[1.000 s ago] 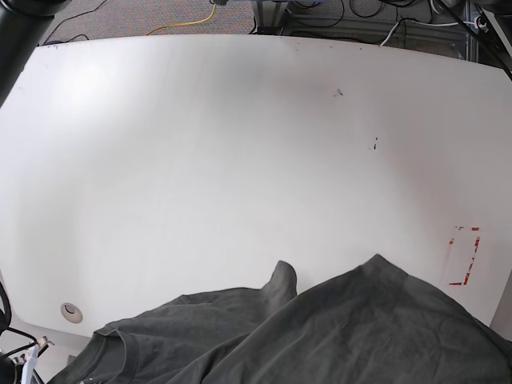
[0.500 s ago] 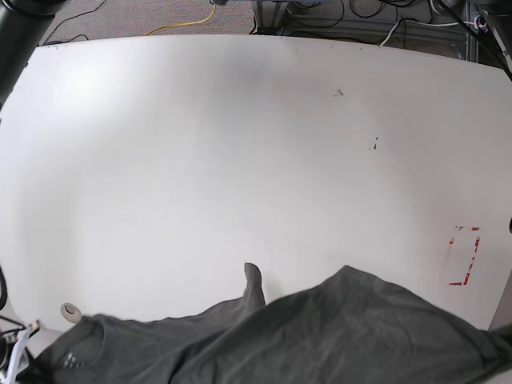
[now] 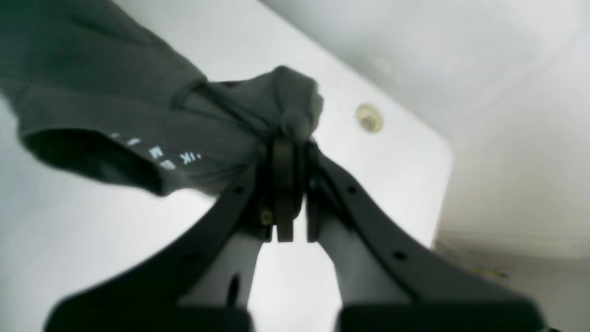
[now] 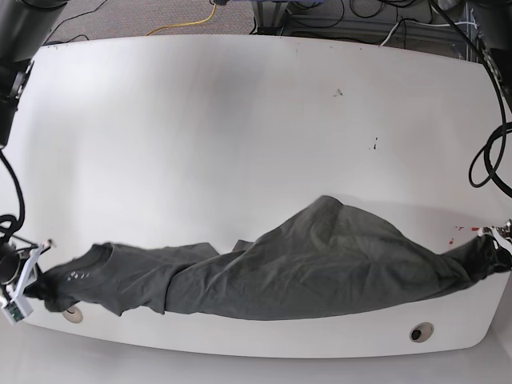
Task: Layout the t-shirt on the table in an organized manner, then fold the t-shirt properly
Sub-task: 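Lift the grey shirt with both grippers and stretch it between them, then swing the stretched shirt up and lay it across the table with both grippers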
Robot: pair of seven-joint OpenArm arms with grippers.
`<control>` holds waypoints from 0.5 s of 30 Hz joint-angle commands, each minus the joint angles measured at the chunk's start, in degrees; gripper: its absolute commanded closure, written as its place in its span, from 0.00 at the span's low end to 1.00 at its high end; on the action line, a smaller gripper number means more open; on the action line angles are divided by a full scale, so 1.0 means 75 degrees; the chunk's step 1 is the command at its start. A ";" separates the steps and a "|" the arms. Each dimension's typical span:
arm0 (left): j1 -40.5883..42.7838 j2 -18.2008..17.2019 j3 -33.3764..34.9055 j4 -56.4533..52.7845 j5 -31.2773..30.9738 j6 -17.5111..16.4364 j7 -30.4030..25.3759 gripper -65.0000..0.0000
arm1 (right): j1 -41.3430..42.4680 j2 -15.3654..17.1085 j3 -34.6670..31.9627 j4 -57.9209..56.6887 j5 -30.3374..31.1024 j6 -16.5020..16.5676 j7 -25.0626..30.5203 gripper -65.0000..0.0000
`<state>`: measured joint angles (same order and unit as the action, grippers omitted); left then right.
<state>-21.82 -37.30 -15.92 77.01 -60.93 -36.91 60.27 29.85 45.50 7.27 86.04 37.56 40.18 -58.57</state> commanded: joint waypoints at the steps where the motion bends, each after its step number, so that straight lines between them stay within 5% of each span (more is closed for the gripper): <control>1: 0.0290 -0.0003 -0.0063 0.0228 -0.0087 -0.0008 -0.0177 1.00 | -0.0645 -0.0141 0.0561 0.0431 0.0015 -0.0025 0.0137 0.99; 15: 0.2154 0.0396 -0.0122 0.0416 -0.0087 -0.0008 -0.0200 0.99 | -0.2895 -0.1055 0.1381 0.1475 0.0003 -0.0025 0.0137 0.99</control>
<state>-5.34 -32.64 -15.99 79.24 -60.47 -36.91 60.49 7.38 36.18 16.36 95.31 37.65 40.36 -58.76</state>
